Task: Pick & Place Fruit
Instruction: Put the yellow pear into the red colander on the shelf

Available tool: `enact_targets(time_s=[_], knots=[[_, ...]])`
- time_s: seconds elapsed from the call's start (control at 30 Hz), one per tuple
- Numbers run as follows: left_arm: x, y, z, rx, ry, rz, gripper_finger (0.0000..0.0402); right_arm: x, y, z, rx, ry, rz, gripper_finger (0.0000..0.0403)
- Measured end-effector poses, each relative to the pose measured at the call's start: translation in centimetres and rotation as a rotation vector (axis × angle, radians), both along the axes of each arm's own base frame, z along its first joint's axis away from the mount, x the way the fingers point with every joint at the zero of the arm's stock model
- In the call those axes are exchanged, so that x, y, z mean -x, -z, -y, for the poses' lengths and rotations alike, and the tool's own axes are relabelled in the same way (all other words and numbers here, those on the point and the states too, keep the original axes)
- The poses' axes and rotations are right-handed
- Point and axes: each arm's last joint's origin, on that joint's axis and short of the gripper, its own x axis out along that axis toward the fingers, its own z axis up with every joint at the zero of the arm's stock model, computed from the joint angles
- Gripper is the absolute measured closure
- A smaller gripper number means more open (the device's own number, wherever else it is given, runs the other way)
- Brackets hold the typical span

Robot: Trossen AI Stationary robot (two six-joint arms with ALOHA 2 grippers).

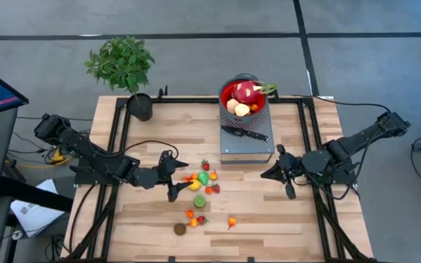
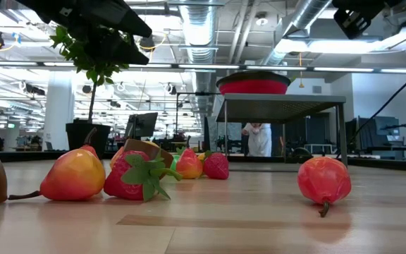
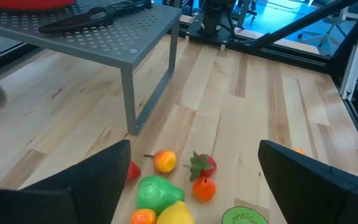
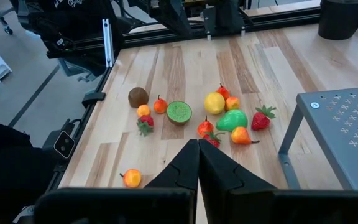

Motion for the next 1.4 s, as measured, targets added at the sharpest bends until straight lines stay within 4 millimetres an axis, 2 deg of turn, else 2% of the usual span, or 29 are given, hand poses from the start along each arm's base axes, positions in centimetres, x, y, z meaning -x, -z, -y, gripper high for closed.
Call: enact_targets(time_s=[0.3, 0.6, 0.93, 1.4], knots=[[0.1, 0.4, 0.2, 0.032, 0.099, -0.031, 0.0080, 0.0, 0.0, 0.0, -0.002, 0.001, 0.001, 0.0400], [1.9, 4.3, -0.5, 0.179, 0.034, -0.104, 0.0112, 0.0, 0.0, 0.0, -0.002, 0.004, 0.002, 0.0400], [3.2, 6.2, -0.3, 0.188, 0.062, -0.132, 0.0114, -0.2, -0.1, 0.4, 0.015, 0.063, 0.014, 0.0400], [1.8, 9.9, -0.4, 0.173, -0.027, -0.218, 0.0116, -0.2, -0.1, 0.5, 0.013, 0.071, 0.016, 0.0400]])
